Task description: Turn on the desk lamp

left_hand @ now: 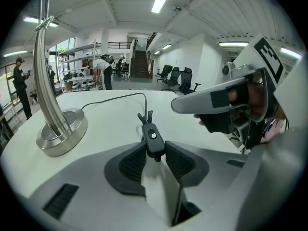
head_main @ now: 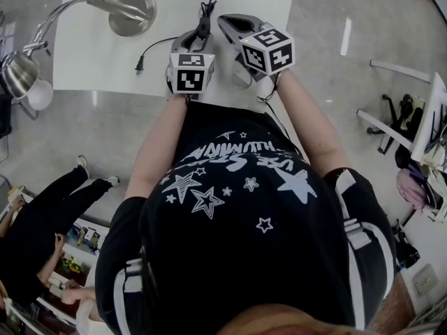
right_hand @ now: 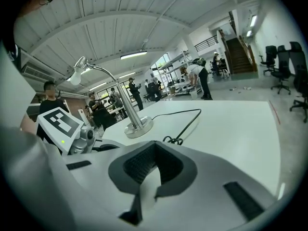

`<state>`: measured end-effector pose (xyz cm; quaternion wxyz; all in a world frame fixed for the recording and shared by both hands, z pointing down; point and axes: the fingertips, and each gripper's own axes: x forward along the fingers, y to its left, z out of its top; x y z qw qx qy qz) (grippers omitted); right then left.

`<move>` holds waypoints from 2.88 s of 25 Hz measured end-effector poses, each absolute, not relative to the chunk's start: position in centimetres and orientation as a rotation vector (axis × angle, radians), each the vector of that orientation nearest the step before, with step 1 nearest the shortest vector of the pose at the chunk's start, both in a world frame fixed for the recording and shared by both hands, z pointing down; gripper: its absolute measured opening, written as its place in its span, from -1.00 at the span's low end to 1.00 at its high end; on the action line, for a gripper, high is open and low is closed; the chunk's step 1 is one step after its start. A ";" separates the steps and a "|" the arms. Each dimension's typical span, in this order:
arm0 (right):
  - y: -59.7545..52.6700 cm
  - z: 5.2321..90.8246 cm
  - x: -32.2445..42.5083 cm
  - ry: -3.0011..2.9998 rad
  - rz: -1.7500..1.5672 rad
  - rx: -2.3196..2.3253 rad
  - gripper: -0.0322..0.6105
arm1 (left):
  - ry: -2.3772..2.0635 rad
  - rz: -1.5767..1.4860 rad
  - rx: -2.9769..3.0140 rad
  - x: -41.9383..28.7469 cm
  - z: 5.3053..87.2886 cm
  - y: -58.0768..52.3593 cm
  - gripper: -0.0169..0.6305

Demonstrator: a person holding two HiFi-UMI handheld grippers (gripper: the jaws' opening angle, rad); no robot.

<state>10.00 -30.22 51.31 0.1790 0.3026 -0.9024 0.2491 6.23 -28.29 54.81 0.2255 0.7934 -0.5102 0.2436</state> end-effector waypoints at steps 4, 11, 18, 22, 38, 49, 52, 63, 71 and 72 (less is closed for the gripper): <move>-30.2 52.1 8.0 -2.535 0.684 0.774 -0.89 | -1.390 0.684 2.198 6.2 54.9 -28.3 -0.51; -30.4 53.4 5.8 -2.491 0.663 0.696 -0.89 | -1.362 0.684 2.213 6.1 54.9 -28.5 -0.51; -30.5 54.2 5.3 -2.454 0.649 0.634 -0.89 | -1.340 0.680 2.226 6.0 55.0 -28.5 -0.51; -30.6 54.5 5.4 -2.443 0.725 0.614 -0.89 | -1.327 0.686 2.218 6.1 55.3 -28.4 -0.51; -31.5 55.0 5.9 -2.392 0.704 0.675 -0.89 | -1.312 0.692 2.229 6.3 55.6 -28.2 -0.51; -31.6 54.2 5.8 -2.388 0.669 0.686 -0.89 | -1.308 0.663 2.228 6.1 55.1 -28.5 -0.51; -31.4 53.7 5.9 -2.386 0.650 0.670 -0.89 | -1.306 0.663 2.226 6.1 55.1 -28.5 -0.51; -30.1 54.8 5.3 -2.269 0.613 0.516 -0.89 | -1.305 0.671 2.219 6.2 55.2 -28.5 -0.51; -30.6 54.3 5.3 -2.170 0.545 0.488 -0.89 | -1.305 0.690 2.215 6.2 55.7 -28.4 -0.51; -30.6 54.3 5.3 -2.173 0.552 0.486 -0.89 | -1.304 0.686 2.211 6.2 55.8 -28.4 -0.51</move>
